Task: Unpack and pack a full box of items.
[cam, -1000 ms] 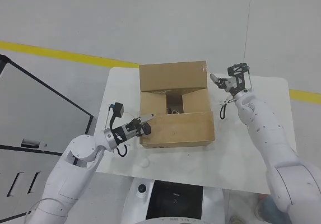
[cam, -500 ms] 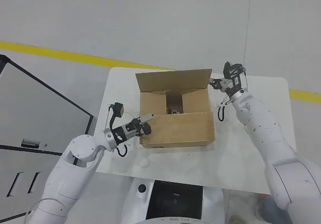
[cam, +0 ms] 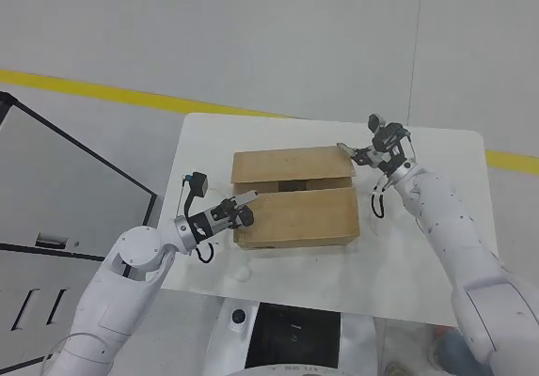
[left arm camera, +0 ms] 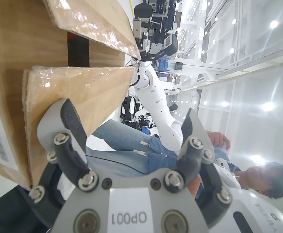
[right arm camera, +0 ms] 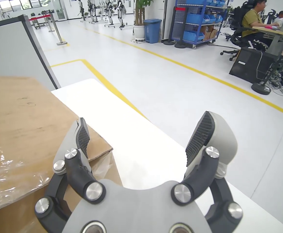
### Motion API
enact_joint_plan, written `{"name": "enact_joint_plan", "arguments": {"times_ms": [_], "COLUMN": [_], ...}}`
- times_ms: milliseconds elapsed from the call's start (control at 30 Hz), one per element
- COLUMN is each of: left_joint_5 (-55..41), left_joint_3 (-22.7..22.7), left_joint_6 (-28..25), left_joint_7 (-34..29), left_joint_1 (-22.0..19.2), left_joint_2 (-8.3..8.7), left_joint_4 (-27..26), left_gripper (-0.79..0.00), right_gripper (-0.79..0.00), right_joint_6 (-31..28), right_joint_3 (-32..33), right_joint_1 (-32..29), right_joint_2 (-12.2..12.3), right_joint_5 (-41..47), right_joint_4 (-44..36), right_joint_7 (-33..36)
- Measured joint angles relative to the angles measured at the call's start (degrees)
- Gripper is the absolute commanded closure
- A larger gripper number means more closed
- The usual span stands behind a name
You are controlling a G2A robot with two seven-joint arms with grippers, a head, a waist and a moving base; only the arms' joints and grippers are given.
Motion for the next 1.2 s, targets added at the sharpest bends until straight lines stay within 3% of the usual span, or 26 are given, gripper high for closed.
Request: {"name": "enact_joint_plan", "arguments": {"times_ms": [633,1000,1200], "left_joint_5": [0.0,0.0,0.0], "left_joint_3": [0.0,0.0,0.0], "left_joint_6": [0.0,0.0,0.0], "left_joint_7": [0.0,0.0,0.0], "left_joint_1": [0.0,0.0,0.0], "left_joint_2": [0.00,0.00,0.00], "left_joint_4": [0.0,0.0,0.0], "left_gripper": [-0.785,-0.785,-0.785], "right_gripper": [-0.785,-0.785,-0.785], "right_joint_6": [-3.6,-7.1,-4.4], "right_joint_3": [-0.4,3.1,5.2], "right_joint_1": [-5.0,-8.3,-11.7], "right_joint_2": [1.6,3.6,5.1], "right_joint_5": [-0.6,1.3,-2.1], "right_joint_4": [-12.5,-19.7,-23.6], "right_joint_7": [3.8,6.5,7.1]}}
